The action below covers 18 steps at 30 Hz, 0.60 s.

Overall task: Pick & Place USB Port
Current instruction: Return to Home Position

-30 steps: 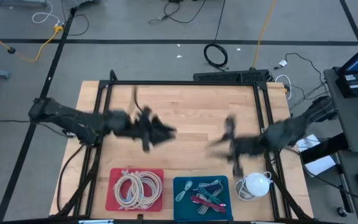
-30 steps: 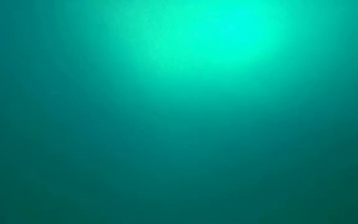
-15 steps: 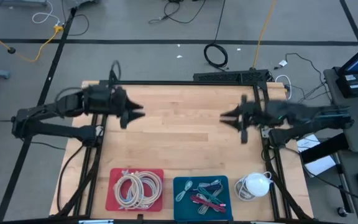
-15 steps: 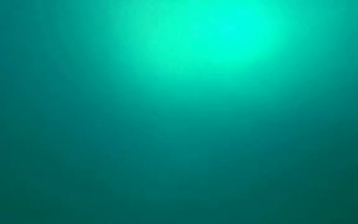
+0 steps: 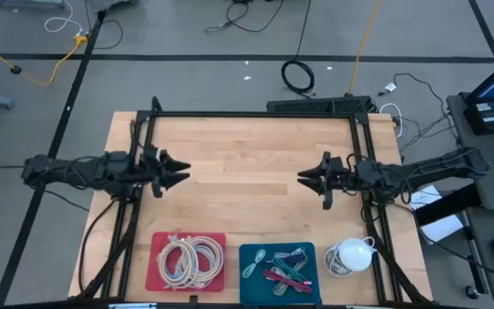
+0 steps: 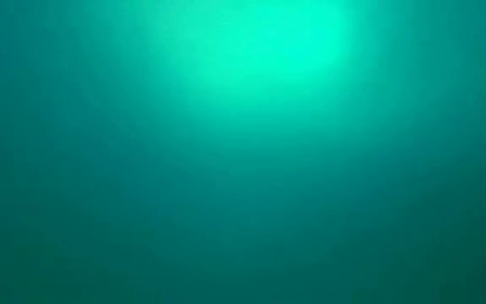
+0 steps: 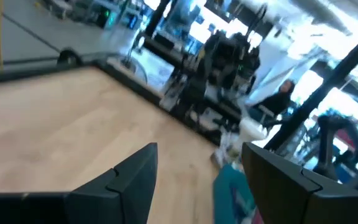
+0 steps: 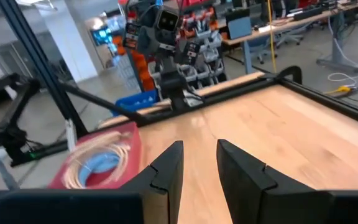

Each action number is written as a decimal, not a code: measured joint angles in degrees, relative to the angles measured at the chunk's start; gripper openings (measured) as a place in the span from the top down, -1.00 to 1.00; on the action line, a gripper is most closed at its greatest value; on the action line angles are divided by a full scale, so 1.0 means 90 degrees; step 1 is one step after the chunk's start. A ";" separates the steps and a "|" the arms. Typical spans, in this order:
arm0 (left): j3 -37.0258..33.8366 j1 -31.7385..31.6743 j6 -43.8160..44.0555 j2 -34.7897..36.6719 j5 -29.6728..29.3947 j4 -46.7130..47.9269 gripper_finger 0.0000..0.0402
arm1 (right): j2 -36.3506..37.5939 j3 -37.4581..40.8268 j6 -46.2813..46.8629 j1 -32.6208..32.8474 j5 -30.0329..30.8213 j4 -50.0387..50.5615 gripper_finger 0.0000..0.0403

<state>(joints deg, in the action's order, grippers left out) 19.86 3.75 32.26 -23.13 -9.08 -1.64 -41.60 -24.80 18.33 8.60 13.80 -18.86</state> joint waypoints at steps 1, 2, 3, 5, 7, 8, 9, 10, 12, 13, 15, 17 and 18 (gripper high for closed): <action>-0.0180 0.0033 0.0017 0.0118 0.0000 0.0006 -0.18 | -0.0002 0.0041 -0.0048 0.0000 0.0007 0.0017 0.56; -0.0337 0.0046 0.0048 0.0236 -0.0012 0.0025 -0.18 | -0.0002 0.0078 -0.0120 -0.0002 0.0010 0.0031 0.55; -0.0469 0.0058 0.0054 0.0334 -0.0033 0.0033 -0.18 | -0.0006 0.0109 -0.0221 -0.0002 0.0012 0.0029 0.55; -0.0665 0.0058 0.0027 0.0481 -0.0046 0.0025 -0.18 | -0.0004 0.0207 -0.0490 -0.0001 0.0010 0.0020 0.55; -0.0801 0.0058 -0.0087 0.0586 -0.0051 0.0010 -0.18 | 0.0009 0.0355 -0.0643 -0.0002 0.0010 0.0019 0.55; -0.0862 0.0058 -0.0113 0.0604 -0.0056 -0.0019 -0.18 | 0.0015 0.0446 -0.0644 -0.0002 0.0038 0.0022 0.56; -0.0933 0.0056 -0.0120 0.0616 -0.0089 -0.0006 -0.18 | 0.0015 0.0546 -0.0615 -0.0002 0.0139 0.0012 0.56; -0.1001 0.0052 -0.0117 0.0623 -0.0132 0.0069 -0.18 | 0.0017 0.0659 -0.0555 -0.0002 0.0185 -0.0025 0.57; -0.1093 0.0051 0.0000 0.0621 -0.0203 0.0255 -0.18 | 0.0019 0.0927 -0.0354 -0.0002 0.0302 -0.0167 0.57; -0.1133 0.0051 0.0094 0.0623 -0.0228 0.0365 -0.18 | 0.0021 0.1083 -0.0265 -0.0005 0.0315 -0.0332 0.57; -0.1235 0.0051 0.0272 0.0621 -0.0292 0.0487 -0.18 | 0.0030 0.1395 -0.0091 -0.0011 0.0324 -0.0829 0.57; -0.1323 0.0051 0.0401 0.0621 -0.0349 0.0505 -0.18 | 0.0071 0.1748 0.0107 -0.0045 0.0328 -0.1453 0.57; -0.1344 0.0051 0.0448 0.0621 -0.0392 0.0500 -0.18 | 0.0089 0.1945 0.0172 -0.0069 0.0344 -0.1848 0.57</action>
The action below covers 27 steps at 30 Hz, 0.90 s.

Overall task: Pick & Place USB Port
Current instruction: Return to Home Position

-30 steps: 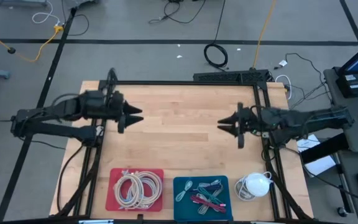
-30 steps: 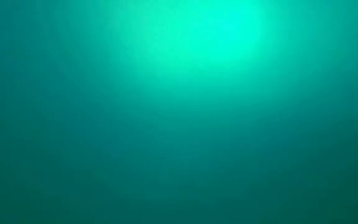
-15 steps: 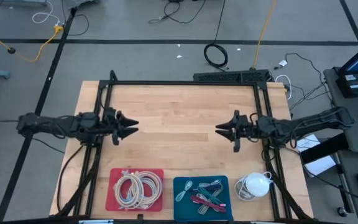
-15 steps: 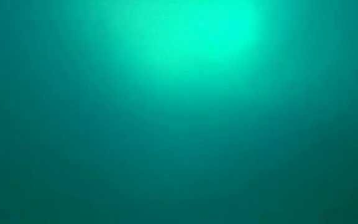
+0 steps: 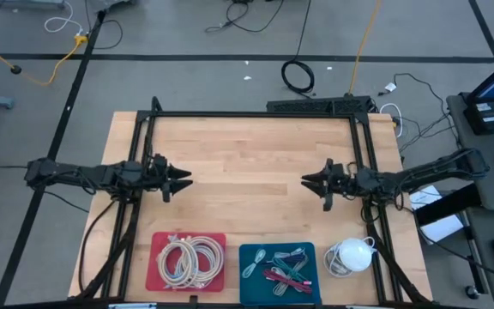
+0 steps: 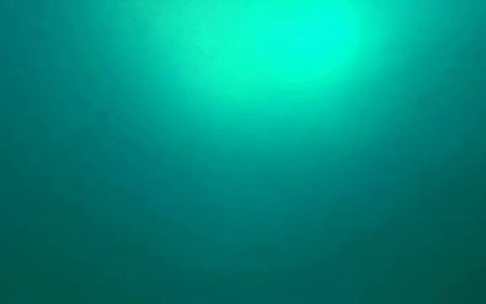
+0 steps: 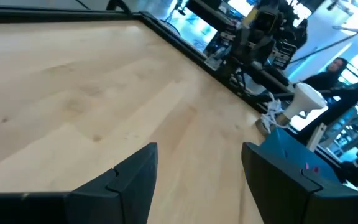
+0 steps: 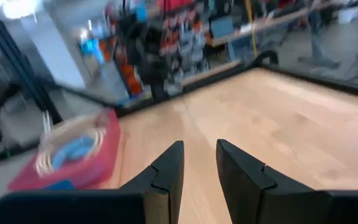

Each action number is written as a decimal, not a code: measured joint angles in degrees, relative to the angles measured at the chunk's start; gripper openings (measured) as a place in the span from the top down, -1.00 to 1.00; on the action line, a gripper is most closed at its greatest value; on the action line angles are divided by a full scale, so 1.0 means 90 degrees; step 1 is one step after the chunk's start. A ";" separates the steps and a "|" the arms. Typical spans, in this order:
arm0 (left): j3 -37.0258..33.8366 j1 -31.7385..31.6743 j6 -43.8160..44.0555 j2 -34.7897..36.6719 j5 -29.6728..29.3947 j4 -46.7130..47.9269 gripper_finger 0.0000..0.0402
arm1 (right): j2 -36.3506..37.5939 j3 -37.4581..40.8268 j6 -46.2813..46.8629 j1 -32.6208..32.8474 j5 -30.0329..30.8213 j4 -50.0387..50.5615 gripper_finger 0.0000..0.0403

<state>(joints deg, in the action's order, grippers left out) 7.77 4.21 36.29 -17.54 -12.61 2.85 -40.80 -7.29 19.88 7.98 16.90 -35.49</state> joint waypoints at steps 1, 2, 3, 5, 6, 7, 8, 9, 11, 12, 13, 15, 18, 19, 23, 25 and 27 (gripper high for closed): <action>-0.0014 0.0000 0.0033 0.0002 -0.0049 -0.0003 -0.18 | 0.0028 0.0214 0.0048 -0.0015 0.0065 -0.0424 0.57; -0.0017 0.0000 0.0035 0.0001 -0.0091 -0.0007 -0.18 | 0.0052 0.0379 0.0066 -0.0016 0.0158 -0.0736 0.57; -0.0017 0.0000 0.0034 0.0000 -0.0130 -0.0012 -0.18 | 0.0061 0.0558 0.0051 -0.0017 0.0247 -0.1266 0.57; -0.0019 0.0000 0.0024 0.0004 -0.0263 -0.0040 -0.18 | 0.0166 0.0672 -0.0012 -0.0016 0.0494 -0.1650 0.57; -0.0019 -0.0002 0.0019 0.0016 -0.0322 -0.0050 -0.18 | 0.0214 0.0662 -0.0127 -0.0018 0.0572 -0.1540 0.58; -0.0019 -0.0006 0.0013 0.0045 -0.0402 -0.0044 -0.18 | 0.0233 0.0657 -0.0273 -0.0018 0.0643 -0.1403 0.58; -0.0019 -0.0005 0.0013 0.0049 -0.0471 -0.0045 -0.18 | 0.0231 0.0655 -0.0446 -0.0022 0.0657 -0.1379 0.58; -0.0019 -0.0007 0.0012 0.0056 -0.0538 -0.0048 -0.18 | 0.0275 0.0655 -0.0579 -0.0026 0.0732 -0.1391 0.58; -0.0019 -0.0012 0.0018 0.0108 -0.0614 0.0012 -0.18 | 0.0404 0.0658 -0.0798 -0.0056 0.0934 -0.1455 0.58; -0.0019 -0.0012 0.0022 0.0125 -0.0614 0.0016 -0.18 | 0.0475 0.0660 -0.0927 -0.0067 0.0985 -0.1419 0.58; -0.0019 -0.0012 0.0025 0.0129 -0.0613 0.0015 -0.18 | 0.0554 0.0661 -0.1075 -0.0066 0.0990 -0.1346 0.58; -0.0019 -0.0012 0.0086 0.0148 -0.0549 0.0033 -0.18 | 0.0781 0.0663 -0.1224 -0.0092 0.1122 -0.1094 0.58; -0.0019 -0.0012 0.0151 0.0170 -0.0442 0.0030 -0.18 | 0.1342 0.0668 -0.1245 -0.0118 0.1143 -0.0686 0.58; -0.0019 -0.0012 0.0173 0.0168 -0.0438 0.0039 -0.18 | 0.1542 0.0668 -0.1193 -0.0118 0.1126 -0.0455 0.58; -0.0019 -0.0012 0.0200 0.0168 -0.0387 0.0048 -0.18 | 0.2483 0.0472 -0.0801 -0.0113 0.0916 0.1151 0.58; -0.0019 -0.0012 0.0221 0.0168 -0.0341 0.0051 -0.18 | 0.2923 0.0224 -0.0648 -0.0113 0.0641 0.2534 0.58; -0.0019 -0.0012 0.0224 0.0168 -0.0313 0.0051 -0.18 | 0.3281 -0.0136 -0.0450 -0.0096 0.0564 0.3843 0.58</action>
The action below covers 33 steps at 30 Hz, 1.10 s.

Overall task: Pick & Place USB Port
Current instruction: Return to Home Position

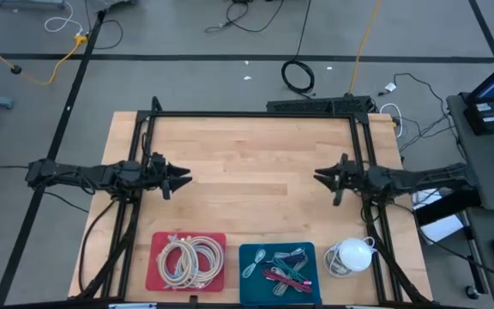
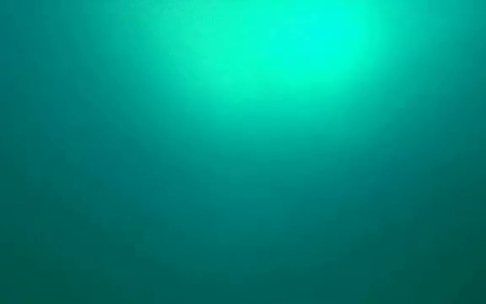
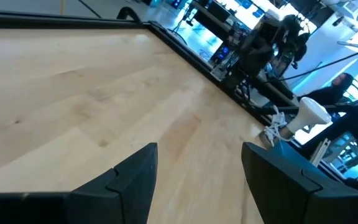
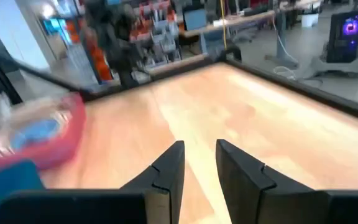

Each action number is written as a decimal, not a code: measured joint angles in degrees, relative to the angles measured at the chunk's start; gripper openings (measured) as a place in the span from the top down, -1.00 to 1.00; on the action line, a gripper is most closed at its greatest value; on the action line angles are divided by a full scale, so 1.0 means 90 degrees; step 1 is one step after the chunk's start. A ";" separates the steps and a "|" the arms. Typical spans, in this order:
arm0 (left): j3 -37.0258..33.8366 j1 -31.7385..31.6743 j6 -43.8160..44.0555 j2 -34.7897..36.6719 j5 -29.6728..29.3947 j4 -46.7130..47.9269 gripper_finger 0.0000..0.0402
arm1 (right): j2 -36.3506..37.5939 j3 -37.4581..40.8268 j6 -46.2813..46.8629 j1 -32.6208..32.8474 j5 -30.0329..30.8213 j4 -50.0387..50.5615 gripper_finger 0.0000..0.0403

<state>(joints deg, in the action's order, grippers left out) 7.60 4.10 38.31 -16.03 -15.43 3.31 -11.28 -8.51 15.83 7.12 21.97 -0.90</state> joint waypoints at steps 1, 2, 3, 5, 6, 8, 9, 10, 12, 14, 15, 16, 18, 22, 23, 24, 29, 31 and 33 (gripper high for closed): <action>0.0000 0.0000 0.0002 0.0000 0.0038 -0.0002 -0.18 | 0.0191 -0.0157 0.0102 0.0016 0.0003 0.0398 0.58; 0.0000 0.0000 0.0000 0.0000 0.0039 0.0000 -0.18 | 0.0373 -0.0293 0.0173 0.0032 0.0010 0.0731 0.58; 0.0000 0.0000 -0.0007 0.0000 0.0040 0.0011 -0.18 | 0.0497 -0.0379 0.0199 0.0052 -0.0008 0.0978 0.58; 0.0000 0.0000 -0.0073 0.0000 0.0040 0.0077 -0.18 | 0.0714 -0.0399 0.0179 0.0072 -0.0135 0.1498 0.58; 0.0000 0.0000 -0.0209 0.0000 0.0043 0.0118 -0.18 | 0.0802 -0.0403 0.0169 0.0084 -0.0142 0.1570 0.58; 0.0000 0.0000 -0.0704 0.0000 0.0159 0.0225 -0.18 | 0.0942 -0.0449 0.0139 0.0085 -0.0143 0.1570 0.58; 0.0000 0.0002 -0.0935 0.0000 0.0260 0.0279 -0.18 | 0.1001 -0.0457 0.0120 0.0085 -0.0137 0.1622 0.58; 0.0000 0.0003 -0.1032 0.0000 0.0280 0.0358 -0.18 | 0.1011 -0.0459 0.0115 0.0083 -0.0135 0.1680 0.58; 0.0000 0.0003 -0.0929 0.0000 0.0097 0.0504 -0.18 | 0.1014 -0.0442 0.0107 0.0085 -0.0138 0.1901 0.58; -0.0045 -0.0001 -0.0933 0.0018 -0.0098 0.0329 -0.18 | 0.1019 -0.0444 0.0084 0.0085 -0.0135 0.1855 0.58; -0.0093 0.0000 -0.0982 0.0066 -0.0112 0.0203 -0.18 | 0.1019 -0.0454 0.0033 0.0085 -0.0138 0.1847 0.58; -0.0152 0.0000 -0.1024 0.0116 -0.0109 0.0076 -0.18 | 0.1017 -0.0455 -0.0030 0.0085 -0.0138 0.1847 0.58; -0.0285 0.0000 -0.1021 0.0250 -0.0110 -0.0085 -0.18 | 0.1016 -0.0455 -0.0144 0.0085 -0.0139 0.1877 0.58; -0.0547 0.0000 -0.0694 0.0476 0.0114 -0.0138 -0.18 | 0.1016 -0.0455 -0.0172 0.0085 -0.0138 0.1967 0.58; -0.0560 0.0000 -0.0700 0.0473 0.0208 -0.0141 -0.18 | 0.1014 -0.0455 -0.0169 0.0085 -0.0143 0.2043 0.58; -0.0561 0.0003 -0.0683 0.0458 0.0194 -0.0142 -0.18 | 0.1016 -0.0455 -0.0162 0.0085 -0.0143 0.2098 0.58; -0.0563 0.0000 -0.0783 0.0449 0.0008 -0.0148 -0.18 | 0.1017 -0.0455 0.0123 0.0085 -0.0145 0.2375 0.58; -0.0563 0.0000 -0.0871 0.0452 0.0006 -0.0151 -0.18 | 0.1019 -0.0455 0.0221 0.0082 -0.0143 0.2445 0.58; -0.0564 0.0000 -0.0927 0.0450 0.0048 -0.0167 -0.18 | 0.1016 -0.0455 0.0324 0.0085 -0.0143 0.2515 0.58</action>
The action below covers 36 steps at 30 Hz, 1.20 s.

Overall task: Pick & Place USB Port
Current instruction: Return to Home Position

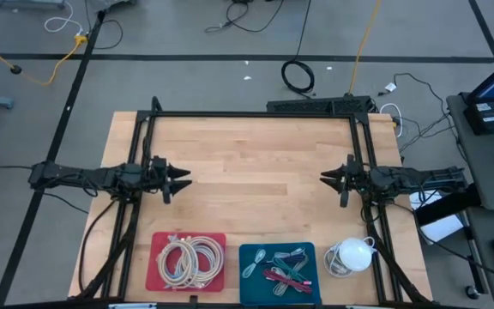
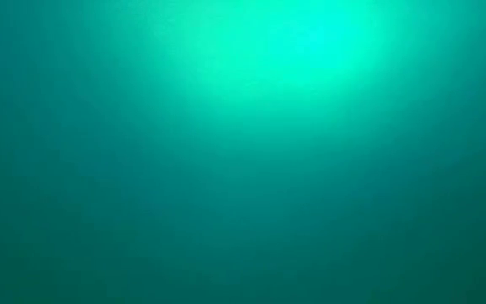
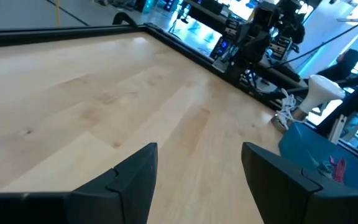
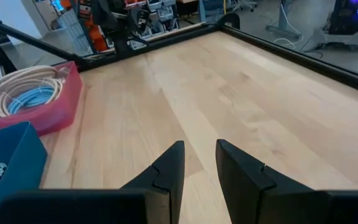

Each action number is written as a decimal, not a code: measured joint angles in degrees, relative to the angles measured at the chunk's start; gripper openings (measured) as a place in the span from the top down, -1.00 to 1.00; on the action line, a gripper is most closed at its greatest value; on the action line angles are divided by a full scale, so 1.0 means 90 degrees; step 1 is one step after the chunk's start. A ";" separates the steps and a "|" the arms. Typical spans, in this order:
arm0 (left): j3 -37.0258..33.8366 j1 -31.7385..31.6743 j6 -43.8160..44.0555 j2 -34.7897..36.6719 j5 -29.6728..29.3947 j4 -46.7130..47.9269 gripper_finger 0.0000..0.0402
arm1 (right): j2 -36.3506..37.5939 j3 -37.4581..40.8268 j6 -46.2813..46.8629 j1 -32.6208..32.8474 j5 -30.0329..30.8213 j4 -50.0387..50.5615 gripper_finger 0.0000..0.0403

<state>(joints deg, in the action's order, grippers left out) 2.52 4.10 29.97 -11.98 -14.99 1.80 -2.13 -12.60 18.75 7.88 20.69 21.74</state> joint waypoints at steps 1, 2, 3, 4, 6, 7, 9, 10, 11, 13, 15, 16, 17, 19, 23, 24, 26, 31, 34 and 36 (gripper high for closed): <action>-0.0003 0.0000 -0.0006 -0.0001 0.0035 -0.0013 -0.18 | -0.0006 0.0000 0.0020 0.0000 -0.0002 -0.0006 0.58; -0.0006 0.0000 0.0009 -0.0001 0.0074 -0.0023 -0.18 | -0.0013 0.0000 0.0023 0.0000 -0.0002 -0.0019 0.58; -0.0006 0.0000 0.0032 -0.0001 0.0104 -0.0023 -0.18 | -0.0019 0.0000 0.0016 0.0000 -0.0002 -0.0023 0.58; -0.0007 0.0000 0.0087 -0.0001 0.0120 -0.0031 -0.18 | -0.0019 0.0000 0.0018 0.0000 -0.0002 -0.0022 0.58; -0.0014 0.0000 0.0360 -0.0001 0.0261 -0.0146 -0.18 | -0.0019 -0.0001 0.0108 0.0000 -0.0002 -0.0077 0.58; -0.0014 0.0000 0.0475 -0.0001 0.0322 -0.0214 -0.18 | -0.0019 -0.0002 0.0155 0.0000 0.0001 -0.0082 0.58; -0.0014 0.0000 0.0518 0.0003 0.0356 -0.0211 -0.18 | -0.0019 -0.0002 0.0172 -0.0001 0.0005 -0.0077 0.58; -0.0014 0.0000 0.0514 -0.0001 0.0361 -0.0204 -0.18 | -0.0019 -0.0002 0.0174 0.0000 0.0005 -0.0075 0.58; -0.0014 0.0000 0.0517 0.0000 0.0350 -0.0209 -0.18 | -0.0019 -0.0002 0.0174 0.0000 0.0005 -0.0075 0.58; -0.0014 0.0000 0.0545 0.0001 0.0299 -0.0215 -0.18 | -0.0019 -0.0002 0.0174 0.0000 0.0005 -0.0073 0.58; -0.0014 0.0000 0.0514 0.0000 0.0290 -0.0216 -0.18 | -0.0019 -0.0002 0.0174 0.0000 0.0007 -0.0073 0.58; -0.0014 0.0000 0.0515 0.0001 0.0281 -0.0216 -0.18 | -0.0019 -0.0002 0.0174 0.0000 0.0007 -0.0069 0.58; -0.0014 0.0000 0.0523 0.0001 0.0280 -0.0214 -0.18 | -0.0019 -0.0002 0.0174 0.0000 0.0007 -0.0056 0.58; -0.0014 0.0000 0.0521 0.0001 0.0280 -0.0216 -0.18 | -0.0019 -0.0002 0.0174 0.0000 0.0010 -0.0049 0.58; -0.0014 0.0000 0.0523 0.0001 0.0280 -0.0217 -0.18 | -0.0019 -0.0005 0.0174 0.0000 0.0011 -0.0048 0.58; -0.0014 0.0000 0.0523 0.0001 0.0278 -0.0219 -0.18 | -0.0019 -0.0005 0.0174 0.0000 0.0010 -0.0048 0.58; -0.0014 0.0000 0.0523 -0.0001 0.0278 -0.0219 -0.18 | -0.0019 -0.0005 0.0174 0.0000 0.0011 -0.0048 0.58; -0.0014 0.0000 0.0529 0.0000 0.0278 -0.0219 -0.18 | -0.0019 -0.0005 0.0174 0.0000 0.0012 -0.0048 0.58; -0.0014 0.0000 0.0535 0.0001 0.0276 -0.0221 -0.18 | -0.0019 -0.0005 0.0174 0.0000 0.0013 -0.0048 0.58; -0.0014 0.0000 0.0536 0.0000 0.0276 -0.0221 -0.18 | -0.0019 -0.0005 0.0174 0.0000 0.0013 -0.0048 0.58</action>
<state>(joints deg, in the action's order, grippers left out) 2.39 4.10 34.79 -11.98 -12.51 -0.19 -2.31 -12.64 20.32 7.88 20.80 21.30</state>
